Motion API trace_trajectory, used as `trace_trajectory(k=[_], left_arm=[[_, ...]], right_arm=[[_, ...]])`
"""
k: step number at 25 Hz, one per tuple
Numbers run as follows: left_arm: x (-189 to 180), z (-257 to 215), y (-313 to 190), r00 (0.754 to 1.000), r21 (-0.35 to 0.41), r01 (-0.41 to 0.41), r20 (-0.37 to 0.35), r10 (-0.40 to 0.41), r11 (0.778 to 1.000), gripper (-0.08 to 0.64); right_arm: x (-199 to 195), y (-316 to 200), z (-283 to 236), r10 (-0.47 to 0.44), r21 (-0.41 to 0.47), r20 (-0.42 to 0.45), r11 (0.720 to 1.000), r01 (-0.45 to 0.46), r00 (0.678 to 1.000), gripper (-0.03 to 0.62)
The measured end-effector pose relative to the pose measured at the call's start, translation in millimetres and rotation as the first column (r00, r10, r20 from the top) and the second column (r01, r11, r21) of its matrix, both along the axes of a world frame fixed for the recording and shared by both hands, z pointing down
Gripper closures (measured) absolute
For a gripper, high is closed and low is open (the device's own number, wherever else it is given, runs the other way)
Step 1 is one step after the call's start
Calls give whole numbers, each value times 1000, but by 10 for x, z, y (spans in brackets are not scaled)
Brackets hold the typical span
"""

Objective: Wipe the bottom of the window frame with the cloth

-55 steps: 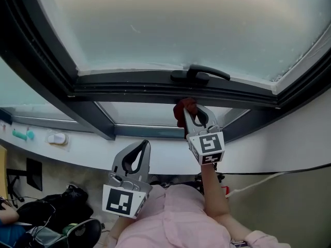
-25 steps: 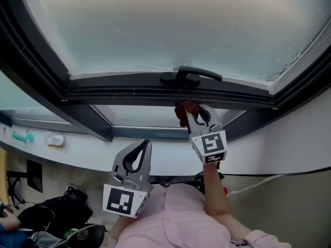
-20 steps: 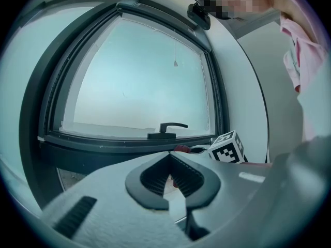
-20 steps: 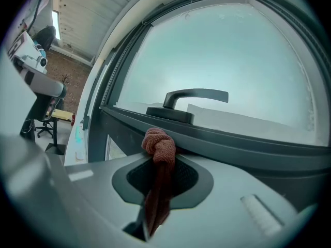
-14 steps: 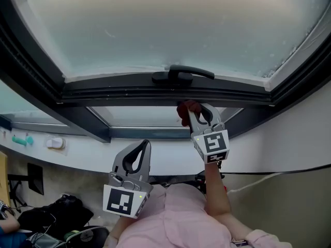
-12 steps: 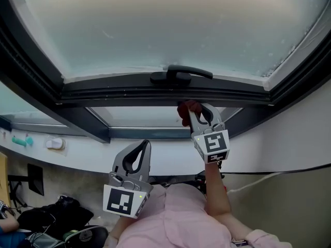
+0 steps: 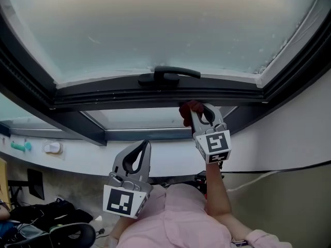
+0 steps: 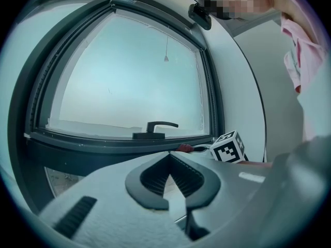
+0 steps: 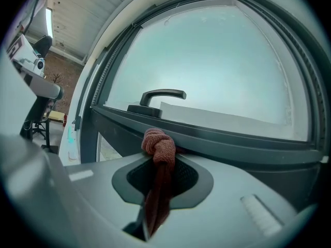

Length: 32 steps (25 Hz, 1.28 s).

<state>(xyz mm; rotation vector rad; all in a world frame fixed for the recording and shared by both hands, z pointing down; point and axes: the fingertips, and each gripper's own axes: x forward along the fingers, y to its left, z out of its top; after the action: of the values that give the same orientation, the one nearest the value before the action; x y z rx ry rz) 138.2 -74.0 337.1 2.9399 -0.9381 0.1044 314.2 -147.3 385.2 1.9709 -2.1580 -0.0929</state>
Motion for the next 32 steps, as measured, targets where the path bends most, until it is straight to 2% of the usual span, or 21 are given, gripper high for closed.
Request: trace_trajectory(k=[5, 8, 21, 32], left_arm=[[147, -27, 35, 1000, -1, -7, -16, 7, 1000, 565], [233, 18, 73, 1000, -5, -21, 8, 21, 1000, 565], [626, -14, 219, 999, 6, -44, -5, 44, 999, 565], [727, 36, 311, 999, 12, -52, 13, 52, 999, 565]], right_arm=[[218, 85, 12, 30, 4, 10, 1000, -30, 1000, 535], [340, 135, 38, 44, 1, 18, 999, -44, 999, 535], [871, 342, 34, 98, 20, 36, 995, -99, 995, 535], [1243, 492, 25, 158, 32, 48, 987, -159, 986, 535]])
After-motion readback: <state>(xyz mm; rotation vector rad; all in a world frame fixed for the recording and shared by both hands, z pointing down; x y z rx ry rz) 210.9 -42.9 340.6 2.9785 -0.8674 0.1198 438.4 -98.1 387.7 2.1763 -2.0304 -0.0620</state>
